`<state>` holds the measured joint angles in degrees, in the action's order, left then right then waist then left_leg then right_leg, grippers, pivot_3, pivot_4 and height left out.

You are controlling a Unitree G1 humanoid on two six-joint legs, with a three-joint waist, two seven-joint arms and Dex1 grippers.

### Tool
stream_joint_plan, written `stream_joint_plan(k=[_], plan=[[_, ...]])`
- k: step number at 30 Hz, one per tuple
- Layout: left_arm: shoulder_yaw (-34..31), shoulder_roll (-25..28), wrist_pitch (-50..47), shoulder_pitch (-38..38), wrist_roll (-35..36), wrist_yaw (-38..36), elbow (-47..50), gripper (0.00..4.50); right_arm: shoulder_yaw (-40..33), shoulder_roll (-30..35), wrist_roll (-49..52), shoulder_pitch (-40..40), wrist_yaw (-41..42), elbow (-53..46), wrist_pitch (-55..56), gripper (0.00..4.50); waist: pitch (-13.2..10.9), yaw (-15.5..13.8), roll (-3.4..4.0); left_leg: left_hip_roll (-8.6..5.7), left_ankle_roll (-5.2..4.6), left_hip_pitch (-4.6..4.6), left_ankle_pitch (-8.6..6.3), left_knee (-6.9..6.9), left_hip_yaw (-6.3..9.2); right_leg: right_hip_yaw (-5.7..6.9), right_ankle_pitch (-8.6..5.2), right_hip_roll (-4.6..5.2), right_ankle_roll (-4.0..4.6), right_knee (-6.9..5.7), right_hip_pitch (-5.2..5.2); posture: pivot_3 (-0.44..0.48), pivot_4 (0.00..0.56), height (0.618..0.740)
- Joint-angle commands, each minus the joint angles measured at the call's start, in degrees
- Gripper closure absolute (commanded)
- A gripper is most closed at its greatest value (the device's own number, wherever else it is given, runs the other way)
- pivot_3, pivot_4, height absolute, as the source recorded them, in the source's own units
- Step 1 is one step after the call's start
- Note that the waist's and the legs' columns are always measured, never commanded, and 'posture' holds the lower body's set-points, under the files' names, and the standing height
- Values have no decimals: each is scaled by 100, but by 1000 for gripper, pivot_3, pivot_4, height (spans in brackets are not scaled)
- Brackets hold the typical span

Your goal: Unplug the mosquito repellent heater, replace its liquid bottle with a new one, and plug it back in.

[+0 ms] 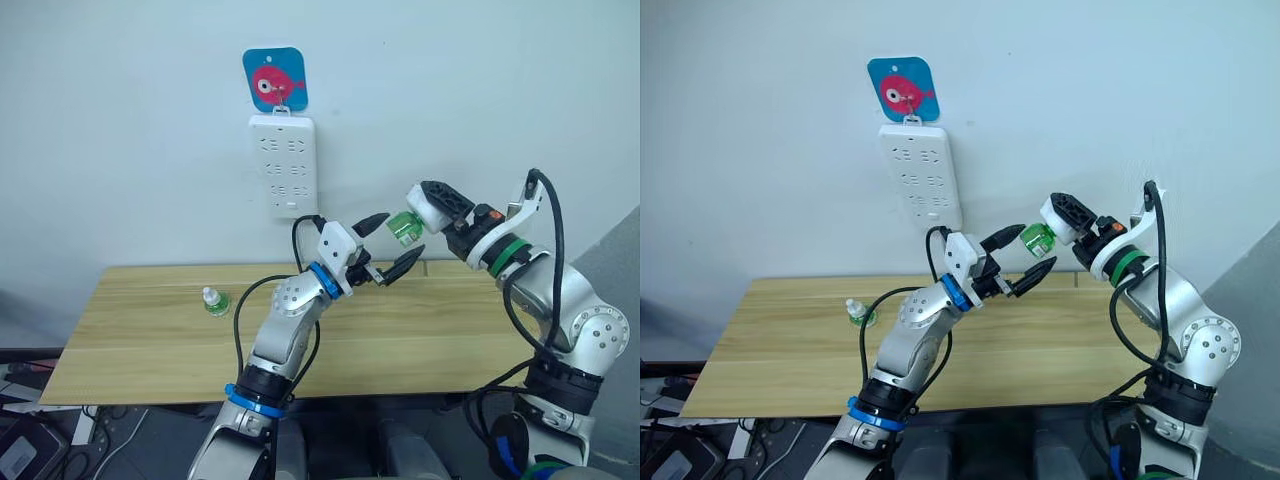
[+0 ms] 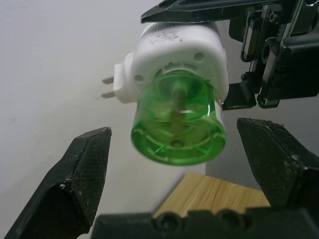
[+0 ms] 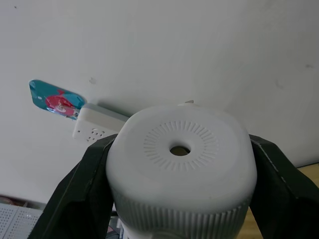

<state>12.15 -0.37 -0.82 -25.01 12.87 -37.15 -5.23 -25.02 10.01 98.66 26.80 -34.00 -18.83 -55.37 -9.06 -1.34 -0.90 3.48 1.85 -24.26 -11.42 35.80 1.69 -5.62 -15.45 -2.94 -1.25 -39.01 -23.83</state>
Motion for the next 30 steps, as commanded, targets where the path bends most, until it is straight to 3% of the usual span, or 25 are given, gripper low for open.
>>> stream_joint_plan(k=[1,6,9,14,24,28,30], plan=[[33,-66,145,-112,39,-28,78,46,266,268,352,-89,25,-296,388,1375,0,0,0,0,0,0,0,0,1,0,0,0,0,0,0,180,142,740],[-13,-17,120,-107,99,-70,131,46,579,577,472,-244,99,-328,750,1375,0,-1,-1,0,0,-2,0,1,-1,-2,0,0,0,2,0,181,144,740],[-4,12,95,-69,124,-114,178,635,688,708,533,-301,116,-327,936,1375,-1,-1,-1,0,0,-1,0,1,-1,-2,0,0,0,2,0,180,145,740],[49,53,56,18,102,-160,196,2166,820,853,624,-322,138,-323,1203,1375,-1,-2,-1,-1,0,-2,0,1,-1,-3,0,0,0,3,0,177,147,740],[40,74,0,13,96,-132,210,2200,1118,1053,814,-381,234,-413,1400,1375,-2,-4,-3,0,0,-2,0,1,-1,-2,0,0,0,3,-1,180,156,740],[115,522,54,-134,190,-855,182,2200,1249,1655,1326,-441,586,-238,840,13,-9,-3,-3,0,0,-2,0,0,-1,-2,-1,0,1,4,-2,178,162,740],[172,779,176,-222,235,-1291,96,2200,1233,1975,1434,-445,922,-26,488,13,-20,-4,-4,1,0,-3,0,-1,-1,-1,-2,0,3,4,-3,178,166,740]])
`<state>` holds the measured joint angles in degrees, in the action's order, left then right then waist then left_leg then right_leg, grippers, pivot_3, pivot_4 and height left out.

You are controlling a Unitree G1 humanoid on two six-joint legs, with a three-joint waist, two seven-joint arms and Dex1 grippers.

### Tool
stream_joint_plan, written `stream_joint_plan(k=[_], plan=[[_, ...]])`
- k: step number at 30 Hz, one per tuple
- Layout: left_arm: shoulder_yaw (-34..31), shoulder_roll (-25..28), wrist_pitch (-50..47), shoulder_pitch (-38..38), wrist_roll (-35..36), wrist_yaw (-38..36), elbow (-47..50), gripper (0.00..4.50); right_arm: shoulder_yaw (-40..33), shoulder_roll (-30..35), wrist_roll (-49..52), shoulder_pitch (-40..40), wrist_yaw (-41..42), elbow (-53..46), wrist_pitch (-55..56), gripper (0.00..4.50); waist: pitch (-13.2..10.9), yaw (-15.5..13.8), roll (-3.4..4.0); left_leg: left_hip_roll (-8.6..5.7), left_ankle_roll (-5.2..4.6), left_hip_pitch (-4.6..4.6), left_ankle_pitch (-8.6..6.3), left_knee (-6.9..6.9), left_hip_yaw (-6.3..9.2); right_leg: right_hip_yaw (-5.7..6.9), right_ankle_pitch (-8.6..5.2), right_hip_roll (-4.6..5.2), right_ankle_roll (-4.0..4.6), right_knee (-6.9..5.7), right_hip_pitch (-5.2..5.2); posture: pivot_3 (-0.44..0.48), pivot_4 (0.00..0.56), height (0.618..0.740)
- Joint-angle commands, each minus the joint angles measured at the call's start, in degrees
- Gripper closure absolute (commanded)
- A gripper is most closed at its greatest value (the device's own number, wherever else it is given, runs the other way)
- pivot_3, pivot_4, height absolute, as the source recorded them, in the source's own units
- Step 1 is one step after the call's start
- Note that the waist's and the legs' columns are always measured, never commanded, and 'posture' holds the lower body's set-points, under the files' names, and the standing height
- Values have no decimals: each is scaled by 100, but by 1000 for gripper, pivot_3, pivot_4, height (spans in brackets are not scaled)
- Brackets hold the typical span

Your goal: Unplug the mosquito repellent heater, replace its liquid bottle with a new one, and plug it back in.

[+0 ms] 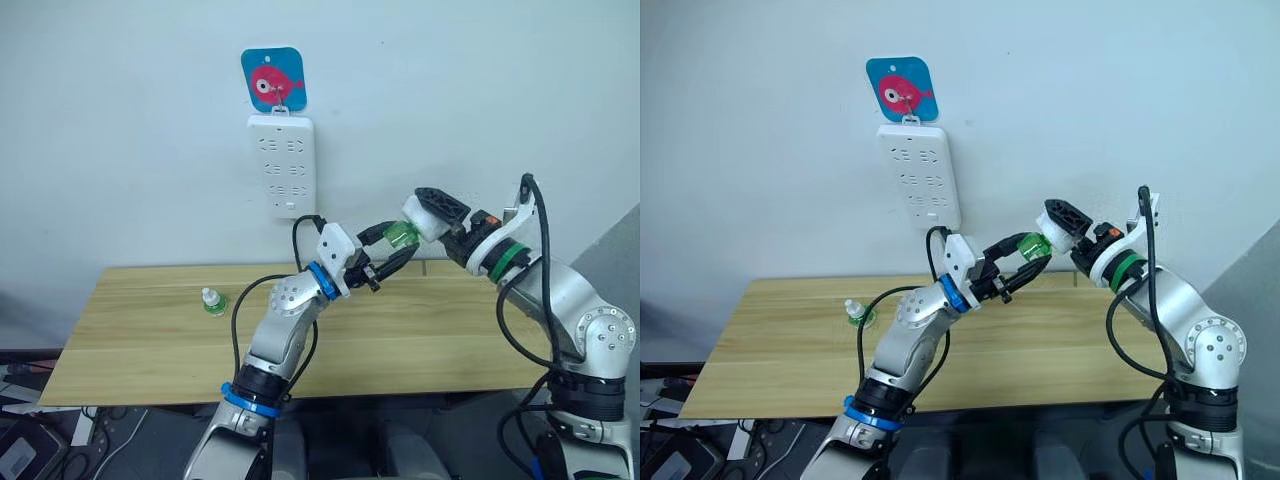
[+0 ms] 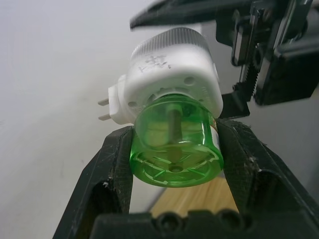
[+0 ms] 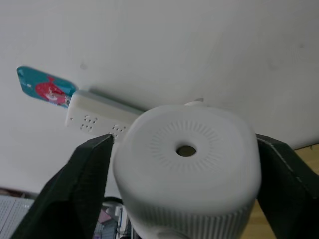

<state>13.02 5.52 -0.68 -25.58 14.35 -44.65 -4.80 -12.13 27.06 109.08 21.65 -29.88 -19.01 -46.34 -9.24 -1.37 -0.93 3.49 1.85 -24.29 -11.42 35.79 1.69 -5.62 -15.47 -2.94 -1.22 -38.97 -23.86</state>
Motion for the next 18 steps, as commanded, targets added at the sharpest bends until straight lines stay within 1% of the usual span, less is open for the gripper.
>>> stream_joint_plan(k=[1,4,8,12,18], plan=[[109,350,258,-243,121,-846,-37,2200,-61,514,392,80,769,213,-768,13,-3,-2,-1,0,0,0,0,-1,0,0,-1,0,1,0,0,177,169,740],[147,686,522,-484,217,-1636,-339,2200,-17,1194,392,166,1770,849,-1867,13,-20,-6,-4,0,0,0,0,2,-2,-2,-2,2,4,3,1,180,179,740],[284,862,949,-641,150,-2316,-694,2200,256,2005,392,341,2867,1396,-2809,13,-99,-9,-10,0,-1,-2,0,3,-5,-4,-6,3,11,5,0,186,193,740],[256,805,979,-648,198,-2441,-779,2200,497,2458,392,443,3358,1614,-3067,13,-153,-12,-14,1,-1,-26,-1,2,-2,1,-1,3,2,5,-23,190,201,740],[210,716,941,-560,178,-2370,-684,2200,712,2702,392,564,3617,1749,-3115,13,-178,-21,-16,1,-5,-39,-3,3,6,8,-4,1,-5,5,-31,194,205,740]])
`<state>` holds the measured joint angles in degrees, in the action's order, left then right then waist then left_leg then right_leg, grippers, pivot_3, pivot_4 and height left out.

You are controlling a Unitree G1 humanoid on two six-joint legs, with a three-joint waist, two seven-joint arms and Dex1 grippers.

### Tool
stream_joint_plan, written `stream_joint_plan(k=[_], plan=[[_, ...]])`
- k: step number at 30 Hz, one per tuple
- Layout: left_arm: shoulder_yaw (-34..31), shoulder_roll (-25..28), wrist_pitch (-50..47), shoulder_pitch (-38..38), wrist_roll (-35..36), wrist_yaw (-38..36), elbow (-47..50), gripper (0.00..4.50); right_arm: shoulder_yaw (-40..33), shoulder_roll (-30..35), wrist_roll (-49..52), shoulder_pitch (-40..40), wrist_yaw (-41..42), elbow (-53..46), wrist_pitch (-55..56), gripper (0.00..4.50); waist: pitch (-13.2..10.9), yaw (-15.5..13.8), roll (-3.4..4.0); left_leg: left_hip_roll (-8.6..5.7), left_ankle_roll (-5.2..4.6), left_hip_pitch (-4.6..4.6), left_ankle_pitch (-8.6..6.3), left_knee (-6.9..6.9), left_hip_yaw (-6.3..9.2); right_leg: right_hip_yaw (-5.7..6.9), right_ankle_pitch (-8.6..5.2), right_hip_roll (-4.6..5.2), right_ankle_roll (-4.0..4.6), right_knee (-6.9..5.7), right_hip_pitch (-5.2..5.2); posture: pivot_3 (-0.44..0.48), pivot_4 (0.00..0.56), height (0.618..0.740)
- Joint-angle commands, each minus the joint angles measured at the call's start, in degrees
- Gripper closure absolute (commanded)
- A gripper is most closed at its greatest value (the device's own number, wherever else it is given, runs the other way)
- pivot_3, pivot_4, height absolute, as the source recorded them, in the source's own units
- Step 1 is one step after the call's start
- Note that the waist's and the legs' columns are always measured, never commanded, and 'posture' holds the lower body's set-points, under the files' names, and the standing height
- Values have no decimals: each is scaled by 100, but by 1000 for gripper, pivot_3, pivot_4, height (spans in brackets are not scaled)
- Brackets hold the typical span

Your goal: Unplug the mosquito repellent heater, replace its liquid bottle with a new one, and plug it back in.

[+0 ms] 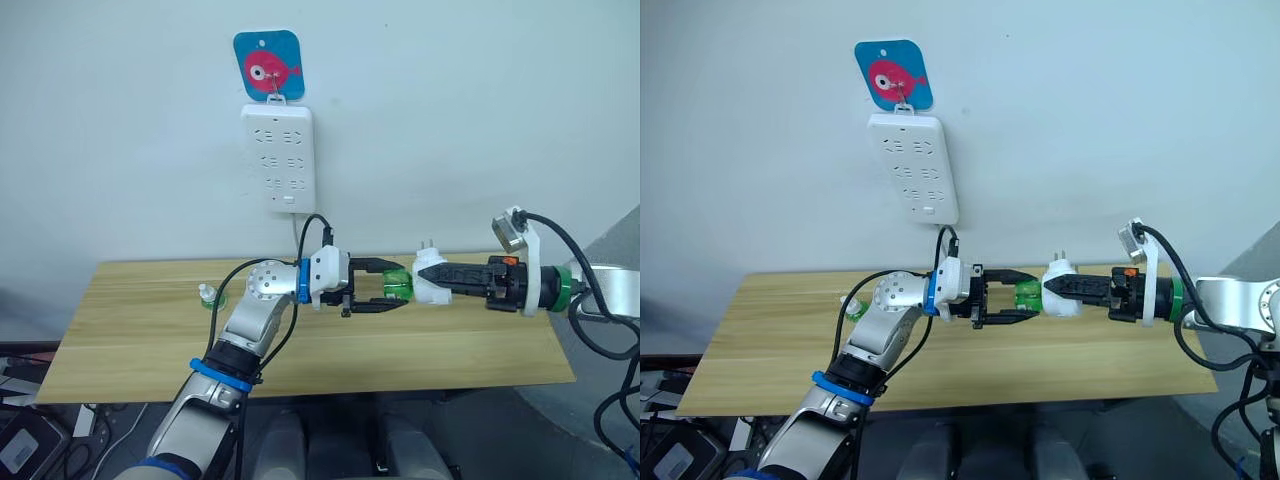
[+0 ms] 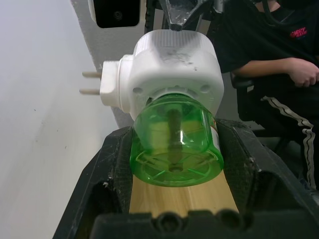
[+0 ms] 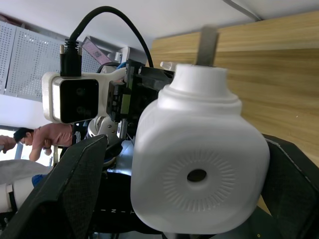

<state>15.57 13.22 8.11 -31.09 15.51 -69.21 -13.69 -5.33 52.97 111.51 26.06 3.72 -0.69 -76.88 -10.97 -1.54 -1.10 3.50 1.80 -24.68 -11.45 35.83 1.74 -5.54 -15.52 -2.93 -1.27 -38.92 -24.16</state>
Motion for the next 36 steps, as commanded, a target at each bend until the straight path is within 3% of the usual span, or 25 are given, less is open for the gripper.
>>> stream_joint_plan(k=[1,10,16,23,27,31,33,35,36], plan=[[-41,-56,67,1,56,80,215,2200,54,129,149,128,281,-80,-57,13,-8,-5,0,-1,0,-1,0,1,0,0,0,0,-1,0,0,194,205,740],[-29,-74,-3,53,71,87,327,2200,255,214,149,229,342,-8,-6,13,-84,-2,-15,-1,0,-3,0,14,0,-3,2,1,-6,-1,1,199,211,740],[-4,-47,-33,102,97,55,413,2200,279,192,149,230,223,1,68,1467,-107,-7,-15,-1,0,-4,0,13,1,-1,2,1,-6,-1,1,200,209,740],[9,-26,-375,180,237,28,583,2200,322,252,149,224,187,-173,138,1462,-110,-7,-13,-1,0,-4,0,14,2,-1,2,1,-6,-1,1,204,205,740],[-183,298,-4229,98,1902,341,1308,2200,293,449,-29,271,589,-601,-22,1462,-126,7,-13,0,0,-7,0,15,7,2,2,1,-7,-3,0,204,205,740],[-654,555,-8183,-364,3634,534,722,2200,287,544,-310,231,1066,-892,-113,1462,-139,18,-11,3,0,-8,0,15,36,31,0,-3,-7,-4,0,196,201,740],[-1042,483,-9383,-639,4072,539,91,2200,298,561,-358,232,1231,-963,-105,1462,-140,21,-9,1,0,-9,0,15,44,41,0,-4,-7,-5,2,196,201,740],[-1227,394,-9813,-787,4135,646,-314,2200,315,596,-308,231,1308,-1007,-54,1462,-140,20,-10,-1,0,-10,0,16,48,46,0,-4,-7,-4,3,196,201,740],[-1205,370,-9756,-784,4088,678,-337,1850,324,607,-304,223,1325,-1016,-23,1462,-141,18,-11,-2,0,-11,0,17,49,46,0,-4,-7,-3,3,177,194,740]])
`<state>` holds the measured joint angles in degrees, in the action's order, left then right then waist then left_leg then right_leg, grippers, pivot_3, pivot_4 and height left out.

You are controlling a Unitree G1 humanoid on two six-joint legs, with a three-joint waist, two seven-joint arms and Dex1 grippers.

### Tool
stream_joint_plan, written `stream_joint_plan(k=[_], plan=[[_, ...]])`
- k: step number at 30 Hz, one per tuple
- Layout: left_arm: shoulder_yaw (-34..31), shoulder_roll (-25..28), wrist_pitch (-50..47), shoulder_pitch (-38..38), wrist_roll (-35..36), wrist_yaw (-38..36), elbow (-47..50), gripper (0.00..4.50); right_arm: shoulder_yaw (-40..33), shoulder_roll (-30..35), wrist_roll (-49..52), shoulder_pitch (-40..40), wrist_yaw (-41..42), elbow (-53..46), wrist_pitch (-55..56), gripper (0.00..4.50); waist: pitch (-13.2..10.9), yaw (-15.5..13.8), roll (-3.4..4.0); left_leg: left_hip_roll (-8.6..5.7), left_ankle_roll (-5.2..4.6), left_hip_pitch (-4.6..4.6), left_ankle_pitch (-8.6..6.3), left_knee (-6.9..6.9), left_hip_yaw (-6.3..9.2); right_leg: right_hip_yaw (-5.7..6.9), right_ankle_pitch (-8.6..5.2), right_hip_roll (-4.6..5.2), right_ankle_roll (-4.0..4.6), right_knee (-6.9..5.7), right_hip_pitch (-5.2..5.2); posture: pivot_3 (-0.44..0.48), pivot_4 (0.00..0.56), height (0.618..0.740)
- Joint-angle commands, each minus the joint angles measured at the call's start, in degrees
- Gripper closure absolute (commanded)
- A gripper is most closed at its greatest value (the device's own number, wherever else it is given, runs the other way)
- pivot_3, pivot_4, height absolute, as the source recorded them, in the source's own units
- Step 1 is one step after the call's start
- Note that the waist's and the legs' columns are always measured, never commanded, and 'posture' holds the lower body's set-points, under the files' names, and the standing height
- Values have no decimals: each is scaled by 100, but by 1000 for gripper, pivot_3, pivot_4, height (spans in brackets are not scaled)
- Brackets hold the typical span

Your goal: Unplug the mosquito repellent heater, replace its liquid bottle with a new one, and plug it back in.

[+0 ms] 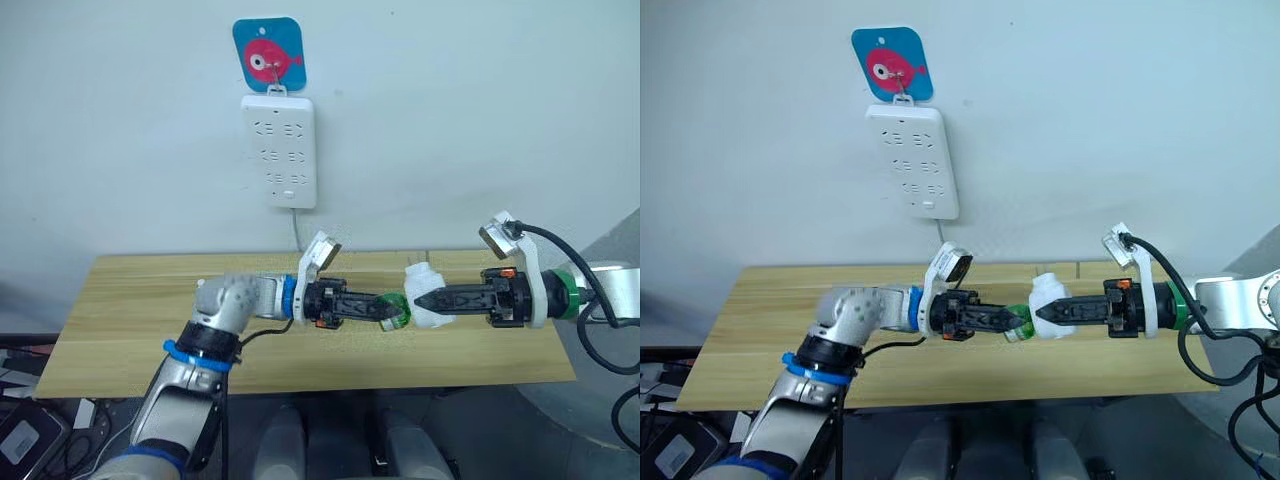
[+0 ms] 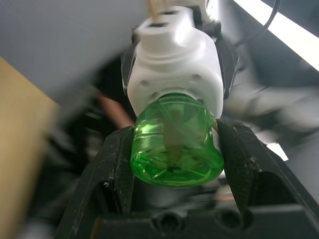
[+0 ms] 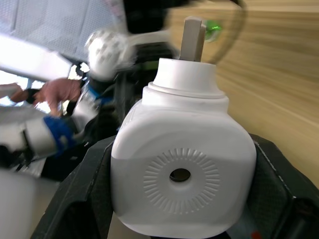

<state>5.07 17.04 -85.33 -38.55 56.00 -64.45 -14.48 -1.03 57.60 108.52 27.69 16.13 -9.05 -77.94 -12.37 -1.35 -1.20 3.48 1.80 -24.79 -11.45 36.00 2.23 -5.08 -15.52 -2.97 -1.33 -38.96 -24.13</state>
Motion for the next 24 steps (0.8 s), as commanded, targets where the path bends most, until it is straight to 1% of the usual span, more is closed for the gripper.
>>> stream_joint_plan(k=[1,3,5,6,9,11,13,14,15,16,17,19,20,22,24], plan=[[-140,-35,-328,-24,-2,234,-239,1477,-101,152,-13,51,92,-187,107,1462,0,-3,0,0,0,-1,0,0,0,-1,0,1,0,1,0,177,194,740],[-223,-124,-310,-34,46,259,-267,908,-107,170,25,12,45,-190,179,1462,0,-9,0,0,1,-1,0,-1,-2,-3,0,3,0,1,-1,177,194,740],[-395,-234,-324,-66,71,410,-406,224,-119,213,148,-37,2,-177,256,1462,0,-11,0,1,1,-2,0,-1,-1,-1,0,3,0,1,-1,169,187,740],[-464,-272,-322,-75,63,478,-458,26,-121,234,191,-55,-5,-176,286,1462,0,-11,0,0,1,-2,0,-2,-1,-1,0,3,0,1,-1,169,187,740],[-565,-206,-129,-73,-55,564,-525,26,-134,313,374,-158,-44,-139,390,1462,0,-11,0,0,2,-2,1,0,-1,-3,0,4,0,0,0,169,187,740],[-651,-48,46,-125,-144,550,-598,26,-170,381,430,-264,-33,-71,437,1462,0,-5,0,0,2,-2,1,0,-1,-3,0,4,0,0,0,169,187,740],[-531,388,706,-74,-370,173,-150,26,-314,460,444,-430,68,192,457,1462,0,0,0,0,2,-1,1,0,-3,-4,0,4,0,-3,-1,180,179,740],[-303,734,1292,53,-599,-262,361,26,-381,496,443,-475,82,377,483,1462,0,1,0,2,2,-1,1,0,-2,-2,1,4,1,-3,-1,180,179,740],[6,1102,2204,269,-1018,-780,984,26,-450,531,445,-488,113,574,498,1462,0,6,0,1,2,-1,1,-1,-2,-3,1,4,1,-3,-1,184,178,740],[214,1291,2938,441,-1348,-1087,1386,26,-498,548,445,-477,129,715,510,1462,1,3,2,2,3,-1,1,-4,-7,-8,1,4,2,-3,-3,188,176,740],[358,1372,3812,611,-1753,-1225,1664,26,-533,554,446,-451,121,852,517,1462,2,-9,4,3,4,1,1,-5,-13,-14,2,6,3,-2,-2,188,176,740],[625,1288,6290,977,-2885,-1282,1723,26,-591,536,445,-382,122,1073,507,1462,8,-48,14,-3,5,3,1,-6,-28,-21,9,20,18,2,-1,194,175,740],[677,1155,7551,1112,-3386,-1218,1591,26,-607,504,446,-336,123,1161,486,1462,10,-86,17,-7,5,5,1,-5,-38,-29,9,25,18,5,0,194,175,740],[545,677,10016,1197,-4225,-622,1024,26,-604,409,448,-191,162,1292,395,1462,8,-184,13,-10,5,6,1,0,-55,-45,17,30,24,11,1,197,176,740],[472,349,12206,1142,-4823,-267,344,26,-578,312,448,-51,181,1351,309,1462,7,-242,12,-7,5,3,1,7,-64,-53,25,31,15,21,1,199,180,740]])
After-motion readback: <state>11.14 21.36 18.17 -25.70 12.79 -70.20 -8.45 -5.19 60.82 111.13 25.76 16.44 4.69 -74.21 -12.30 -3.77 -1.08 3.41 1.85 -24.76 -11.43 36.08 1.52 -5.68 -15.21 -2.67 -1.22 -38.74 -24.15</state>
